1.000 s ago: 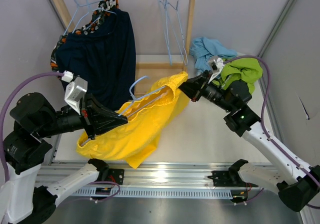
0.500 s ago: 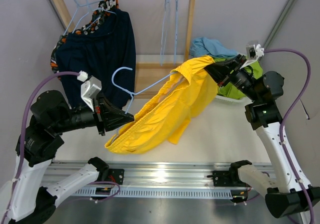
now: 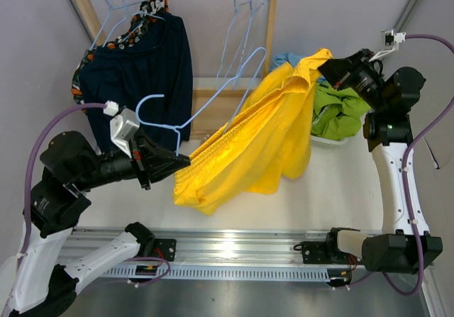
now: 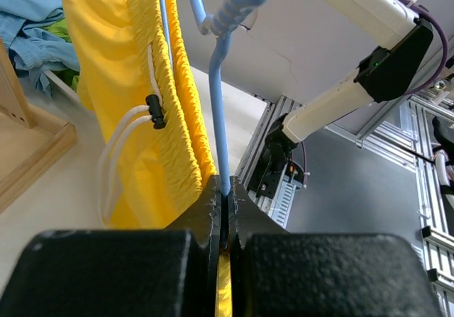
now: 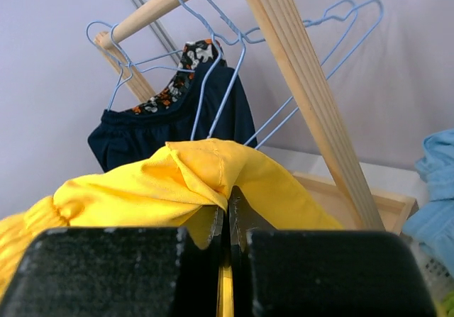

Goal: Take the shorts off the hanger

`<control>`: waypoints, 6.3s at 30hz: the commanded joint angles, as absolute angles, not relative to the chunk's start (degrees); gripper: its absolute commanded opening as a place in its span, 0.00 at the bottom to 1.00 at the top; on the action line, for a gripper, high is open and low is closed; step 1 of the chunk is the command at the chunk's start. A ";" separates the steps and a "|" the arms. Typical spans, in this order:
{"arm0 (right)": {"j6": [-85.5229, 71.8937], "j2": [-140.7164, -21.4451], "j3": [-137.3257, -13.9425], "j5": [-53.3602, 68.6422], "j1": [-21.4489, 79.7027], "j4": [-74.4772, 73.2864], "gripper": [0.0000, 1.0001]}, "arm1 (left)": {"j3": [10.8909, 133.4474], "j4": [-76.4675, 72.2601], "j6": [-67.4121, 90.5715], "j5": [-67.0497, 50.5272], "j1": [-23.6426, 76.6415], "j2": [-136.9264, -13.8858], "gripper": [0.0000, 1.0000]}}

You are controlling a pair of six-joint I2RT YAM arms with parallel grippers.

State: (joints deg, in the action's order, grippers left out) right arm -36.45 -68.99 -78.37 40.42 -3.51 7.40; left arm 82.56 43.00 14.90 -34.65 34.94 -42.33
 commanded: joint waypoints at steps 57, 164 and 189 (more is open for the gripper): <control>-23.09 -92.56 -79.12 7.12 -5.18 4.31 0.99 | 84.98 36.74 6.59 10.72 27.52 -58.08 0.00; -22.85 -47.81 -36.74 8.35 16.79 -2.02 0.99 | 132.36 39.99 10.10 -18.46 -9.14 -100.81 0.07; -24.43 -42.45 -36.83 8.35 17.23 -4.22 0.99 | 138.08 32.44 15.29 -30.02 -2.55 -90.11 0.00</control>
